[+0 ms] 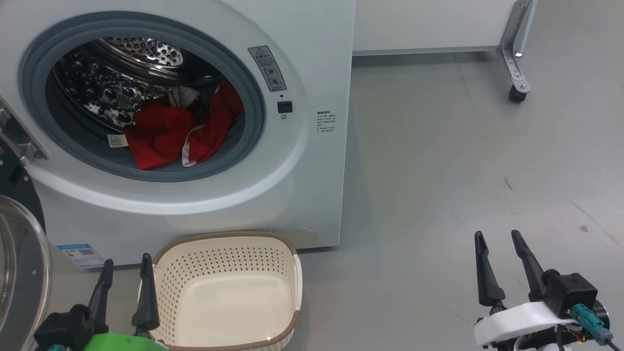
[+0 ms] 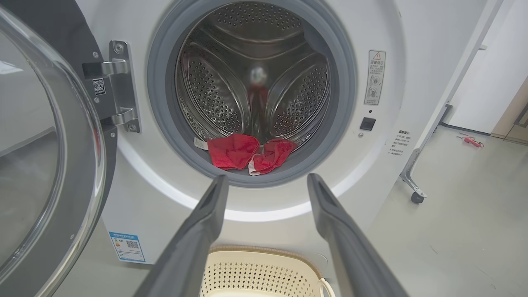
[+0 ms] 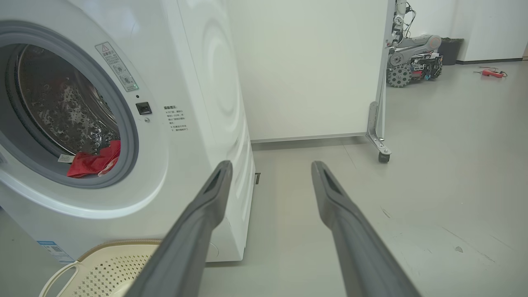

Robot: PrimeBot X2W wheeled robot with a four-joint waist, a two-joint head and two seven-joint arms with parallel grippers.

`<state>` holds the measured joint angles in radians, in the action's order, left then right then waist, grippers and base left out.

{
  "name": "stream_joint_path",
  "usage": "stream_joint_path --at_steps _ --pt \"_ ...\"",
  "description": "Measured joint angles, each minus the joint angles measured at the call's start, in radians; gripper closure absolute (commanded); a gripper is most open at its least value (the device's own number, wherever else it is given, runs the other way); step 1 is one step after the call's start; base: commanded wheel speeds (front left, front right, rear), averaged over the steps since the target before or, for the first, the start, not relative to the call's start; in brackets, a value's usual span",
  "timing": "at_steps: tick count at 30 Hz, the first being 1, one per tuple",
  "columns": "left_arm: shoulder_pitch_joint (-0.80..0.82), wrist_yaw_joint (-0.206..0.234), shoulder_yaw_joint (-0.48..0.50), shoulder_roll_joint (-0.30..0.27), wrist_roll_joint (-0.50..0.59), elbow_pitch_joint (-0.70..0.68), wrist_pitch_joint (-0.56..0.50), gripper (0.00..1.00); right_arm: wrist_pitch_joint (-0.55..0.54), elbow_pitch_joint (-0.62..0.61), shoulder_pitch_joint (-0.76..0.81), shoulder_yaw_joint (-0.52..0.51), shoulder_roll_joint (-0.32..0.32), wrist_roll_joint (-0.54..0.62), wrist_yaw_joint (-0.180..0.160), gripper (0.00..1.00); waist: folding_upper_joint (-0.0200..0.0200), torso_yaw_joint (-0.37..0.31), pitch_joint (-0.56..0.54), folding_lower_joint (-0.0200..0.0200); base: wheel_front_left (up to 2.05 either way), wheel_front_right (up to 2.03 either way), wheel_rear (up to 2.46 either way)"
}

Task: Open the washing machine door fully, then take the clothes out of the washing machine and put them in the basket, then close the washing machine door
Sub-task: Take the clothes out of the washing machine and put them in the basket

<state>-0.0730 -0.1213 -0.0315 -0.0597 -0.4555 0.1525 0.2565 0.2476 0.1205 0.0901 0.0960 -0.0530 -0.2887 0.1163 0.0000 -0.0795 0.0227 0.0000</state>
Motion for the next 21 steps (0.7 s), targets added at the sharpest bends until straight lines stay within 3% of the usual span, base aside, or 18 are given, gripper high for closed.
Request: stream_joint_path --at_steps 21 --pt "0.0 -0.003 0.01 -0.004 0.0 -0.012 0.0 0.0 0.0 -0.012 -0.001 0.009 0.004 0.005 0.005 0.0 0.0 -0.008 0.041 0.0 0.0 0.0 0.0"
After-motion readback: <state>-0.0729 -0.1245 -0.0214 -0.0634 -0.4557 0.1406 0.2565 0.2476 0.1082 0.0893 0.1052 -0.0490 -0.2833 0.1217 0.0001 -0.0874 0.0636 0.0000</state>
